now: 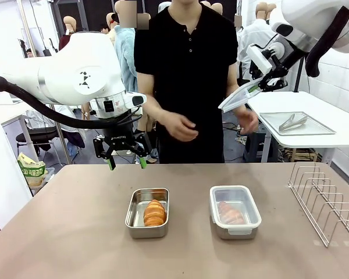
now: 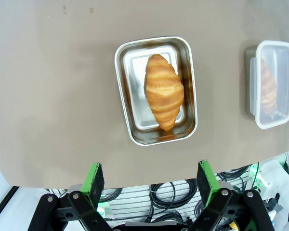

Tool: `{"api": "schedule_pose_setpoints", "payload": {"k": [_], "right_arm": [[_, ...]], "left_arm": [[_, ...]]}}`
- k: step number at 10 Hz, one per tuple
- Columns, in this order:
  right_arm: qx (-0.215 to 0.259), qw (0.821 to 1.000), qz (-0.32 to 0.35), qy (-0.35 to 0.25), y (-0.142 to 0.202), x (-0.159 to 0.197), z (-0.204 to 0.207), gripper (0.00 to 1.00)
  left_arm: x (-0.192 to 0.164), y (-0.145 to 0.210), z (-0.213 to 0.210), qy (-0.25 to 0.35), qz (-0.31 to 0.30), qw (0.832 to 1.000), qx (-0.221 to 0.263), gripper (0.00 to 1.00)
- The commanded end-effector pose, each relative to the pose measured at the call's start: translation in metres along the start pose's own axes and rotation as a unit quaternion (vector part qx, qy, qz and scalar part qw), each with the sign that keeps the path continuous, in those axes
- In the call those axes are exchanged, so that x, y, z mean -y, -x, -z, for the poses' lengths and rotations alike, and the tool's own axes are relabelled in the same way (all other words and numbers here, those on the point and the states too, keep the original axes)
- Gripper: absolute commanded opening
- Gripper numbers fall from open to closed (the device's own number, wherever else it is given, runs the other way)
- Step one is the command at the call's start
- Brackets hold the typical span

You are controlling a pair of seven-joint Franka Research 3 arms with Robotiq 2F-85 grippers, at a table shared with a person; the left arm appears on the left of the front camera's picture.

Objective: Place the bread in airtight containers.
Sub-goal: Release when the human grabs the Airtight Container lid.

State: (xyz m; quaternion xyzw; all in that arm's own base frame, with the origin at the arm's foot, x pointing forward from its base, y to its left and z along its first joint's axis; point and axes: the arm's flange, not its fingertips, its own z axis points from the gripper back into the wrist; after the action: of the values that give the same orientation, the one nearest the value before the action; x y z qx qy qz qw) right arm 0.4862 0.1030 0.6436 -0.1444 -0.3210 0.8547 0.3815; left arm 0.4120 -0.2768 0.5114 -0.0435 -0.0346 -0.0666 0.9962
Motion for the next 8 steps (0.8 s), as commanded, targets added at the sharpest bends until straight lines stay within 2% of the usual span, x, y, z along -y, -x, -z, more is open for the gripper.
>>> {"api": "schedule_pose_setpoints", "payload": {"k": [1, 8], "right_arm": [[0.007, 1.0, 0.001, 0.005, -0.0022, -0.0052, -0.001, 0.0], [0.007, 1.0, 0.001, 0.005, -0.0022, -0.0052, -0.001, 0.0]], "left_arm": [[-0.0014, 0.0013, -0.001, -0.002, -0.001, 1.0, 0.001, 1.0], [-0.0014, 0.0013, -0.001, -0.002, -0.001, 1.0, 0.001, 1.0]]}}
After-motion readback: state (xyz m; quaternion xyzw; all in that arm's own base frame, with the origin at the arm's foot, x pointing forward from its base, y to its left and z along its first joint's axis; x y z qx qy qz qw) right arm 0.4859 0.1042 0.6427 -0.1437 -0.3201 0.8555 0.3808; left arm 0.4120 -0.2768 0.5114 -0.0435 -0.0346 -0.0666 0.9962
